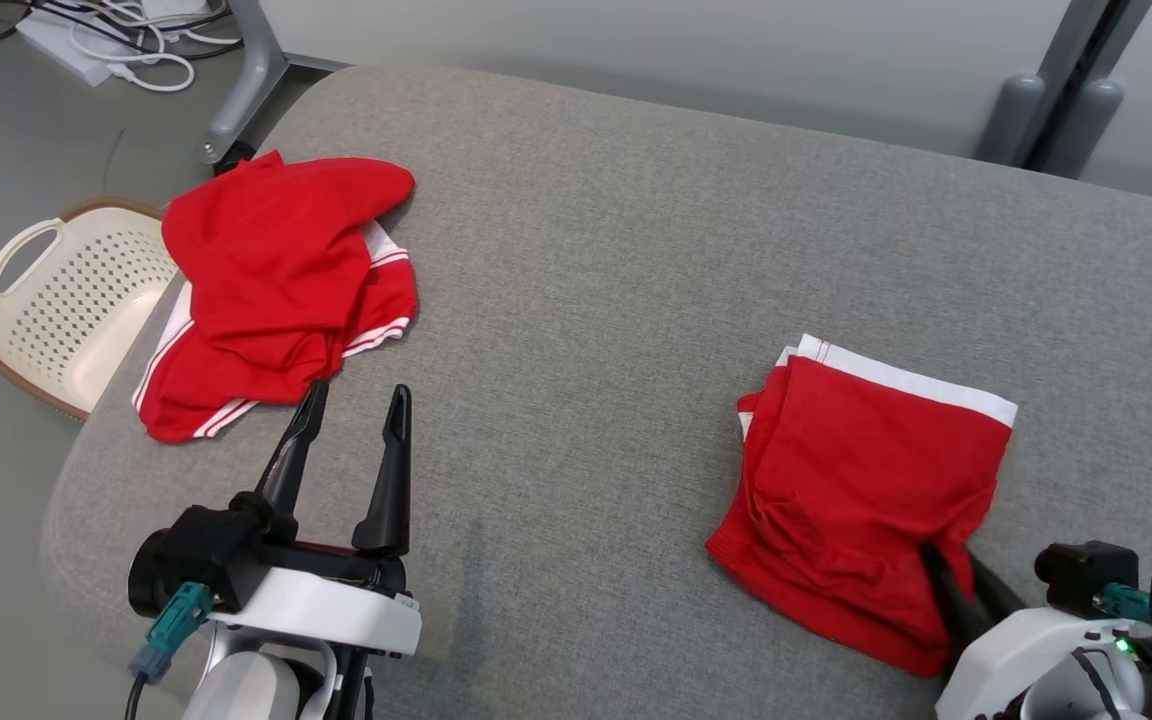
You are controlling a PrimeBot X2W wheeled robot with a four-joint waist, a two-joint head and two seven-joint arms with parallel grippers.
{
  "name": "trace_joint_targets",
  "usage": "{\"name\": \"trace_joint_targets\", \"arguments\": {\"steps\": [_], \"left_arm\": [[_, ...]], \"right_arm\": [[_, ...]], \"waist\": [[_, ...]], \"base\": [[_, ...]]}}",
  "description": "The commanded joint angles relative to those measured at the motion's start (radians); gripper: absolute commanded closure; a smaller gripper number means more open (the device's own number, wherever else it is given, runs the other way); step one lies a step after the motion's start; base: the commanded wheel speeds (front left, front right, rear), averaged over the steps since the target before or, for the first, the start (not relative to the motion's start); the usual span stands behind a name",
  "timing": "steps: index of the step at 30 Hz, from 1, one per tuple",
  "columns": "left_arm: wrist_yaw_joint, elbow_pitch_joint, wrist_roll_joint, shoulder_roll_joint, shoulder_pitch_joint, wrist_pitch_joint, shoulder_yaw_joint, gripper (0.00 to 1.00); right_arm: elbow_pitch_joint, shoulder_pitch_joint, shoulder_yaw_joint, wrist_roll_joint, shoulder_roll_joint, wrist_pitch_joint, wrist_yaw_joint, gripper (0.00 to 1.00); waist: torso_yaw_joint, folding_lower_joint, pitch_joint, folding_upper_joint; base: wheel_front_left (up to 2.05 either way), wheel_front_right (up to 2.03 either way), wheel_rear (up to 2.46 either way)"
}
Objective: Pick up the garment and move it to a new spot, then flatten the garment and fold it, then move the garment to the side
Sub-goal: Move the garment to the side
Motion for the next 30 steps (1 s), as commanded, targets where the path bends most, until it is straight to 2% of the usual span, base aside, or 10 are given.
{"name": "trace_joint_targets", "arguments": {"steps": [1, 7, 13, 25, 30], "left_arm": [[-0.004, 0.002, 0.003, 0.005, -0.021, -0.007, 0.004, 0.0], [-0.007, 0.009, -0.004, 0.005, -0.001, -0.007, 0.0, 0.0], [0.0, -0.001, -0.007, 0.012, 0.023, -0.005, 0.002, 0.0], [0.009, -0.036, 0.005, 0.03, -0.006, 0.012, -0.006, 0.0], [0.023, -0.071, 0.034, 0.056, -0.043, 0.026, -0.007, 0.0]], "right_arm": [[0.034, 0.011, 0.016, 0.007, -0.008, 0.015, 0.0, 1.0], [0.031, 0.0, 0.05, 0.006, -0.03, 0.005, 0.0, 1.0], [0.003, -0.036, 0.125, 0.004, -0.071, 0.014, 0.0, 1.0], [-0.037, -0.127, 0.294, 0.035, -0.225, 0.038, 0.0, 1.0], [-0.015, -0.229, 0.363, 0.052, -0.281, 0.001, 0.0, 1.0]], "waist": [[-0.014, 0.0, -0.006, 0.0], [-0.06, 0.0, -0.033, 0.0], [-0.163, 0.0, -0.051, 0.0], [-0.39, 0.0, -0.022, 0.0], [-0.465, 0.0, 0.053, 0.0]], "base": [[0.0, 0.0, 0.0], [0.0, 0.0, 0.0], [0.0, 0.0, 0.0], [0.0, 0.0, 0.0], [0.0, 0.0, 0.0]]}}
